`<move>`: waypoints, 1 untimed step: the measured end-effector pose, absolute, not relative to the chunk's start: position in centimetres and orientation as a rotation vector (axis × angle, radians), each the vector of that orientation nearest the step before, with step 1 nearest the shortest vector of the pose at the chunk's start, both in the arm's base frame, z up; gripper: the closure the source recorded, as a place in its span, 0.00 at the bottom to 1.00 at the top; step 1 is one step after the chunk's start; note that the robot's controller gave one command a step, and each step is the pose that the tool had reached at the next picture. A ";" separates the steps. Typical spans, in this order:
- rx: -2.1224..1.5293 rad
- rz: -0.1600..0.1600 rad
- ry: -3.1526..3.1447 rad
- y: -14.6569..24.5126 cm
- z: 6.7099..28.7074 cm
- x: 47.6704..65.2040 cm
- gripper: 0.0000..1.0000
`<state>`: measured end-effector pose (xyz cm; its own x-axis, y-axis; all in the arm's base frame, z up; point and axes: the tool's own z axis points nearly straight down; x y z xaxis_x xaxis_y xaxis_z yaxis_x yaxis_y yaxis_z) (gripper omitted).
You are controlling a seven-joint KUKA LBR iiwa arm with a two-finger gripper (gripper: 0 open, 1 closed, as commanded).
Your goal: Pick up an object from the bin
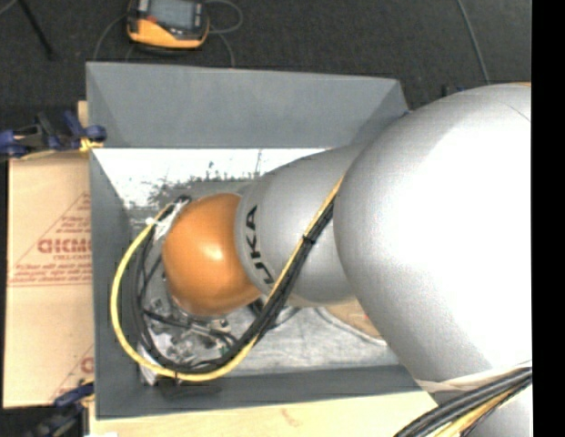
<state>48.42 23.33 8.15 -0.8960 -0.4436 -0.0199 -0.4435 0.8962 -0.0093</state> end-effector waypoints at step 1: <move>-0.710 -0.007 3.038 23.3 8.1 48.4 1.00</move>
Offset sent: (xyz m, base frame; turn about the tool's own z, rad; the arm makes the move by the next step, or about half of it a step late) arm 0.0001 0.0000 0.0351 0.0001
